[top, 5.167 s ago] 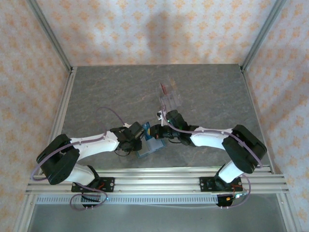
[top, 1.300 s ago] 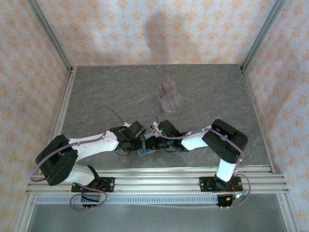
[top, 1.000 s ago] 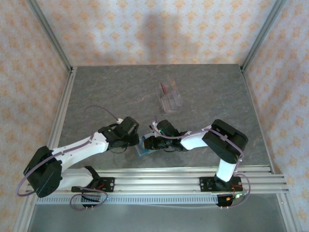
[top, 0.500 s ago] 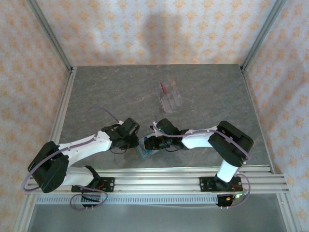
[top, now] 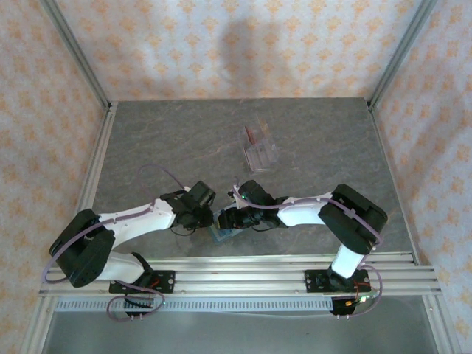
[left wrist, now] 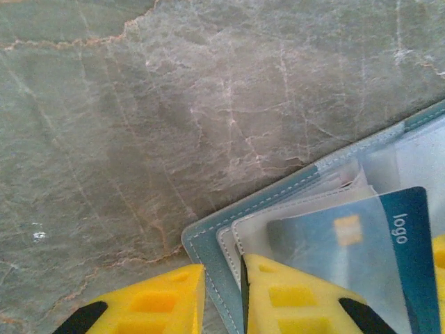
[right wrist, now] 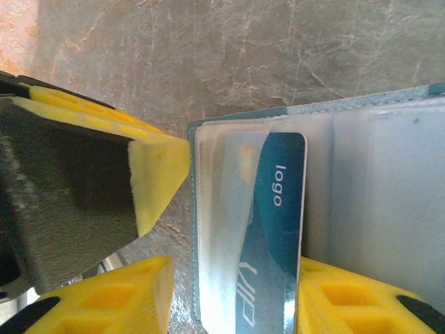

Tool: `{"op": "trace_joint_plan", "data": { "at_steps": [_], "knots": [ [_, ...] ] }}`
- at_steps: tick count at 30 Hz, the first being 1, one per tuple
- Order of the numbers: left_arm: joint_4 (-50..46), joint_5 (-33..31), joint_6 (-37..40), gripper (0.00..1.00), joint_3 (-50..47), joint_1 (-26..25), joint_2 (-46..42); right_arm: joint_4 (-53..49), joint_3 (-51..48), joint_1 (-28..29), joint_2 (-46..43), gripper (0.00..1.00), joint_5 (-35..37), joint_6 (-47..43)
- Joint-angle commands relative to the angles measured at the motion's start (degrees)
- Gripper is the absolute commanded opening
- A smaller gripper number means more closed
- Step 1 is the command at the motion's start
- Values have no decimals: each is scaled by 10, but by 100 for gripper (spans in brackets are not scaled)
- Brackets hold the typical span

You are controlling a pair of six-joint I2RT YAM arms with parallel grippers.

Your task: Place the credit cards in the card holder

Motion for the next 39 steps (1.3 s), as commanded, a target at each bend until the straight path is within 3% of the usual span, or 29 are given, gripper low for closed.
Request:
{"op": "trace_joint_plan", "data": {
  "at_steps": [1,7,17,25,39],
  "knots": [
    [10,1,9,21,-5,3,8,-4,1,-1,-14,45,-11,-8],
    [12,0,7,21,-8,3,9,-28,8,-2,-23,45,1,-19],
    [26,5,2,20,-22,2,20,-157,59,-2,-51,49,66,-83],
    [27,4,1,20,-30,3,15,-172,76,-2,-40,48,73,-90],
    [23,15,2,20,-28,2,-4,-186,85,-3,-24,23,97,-98]
  ]
}}
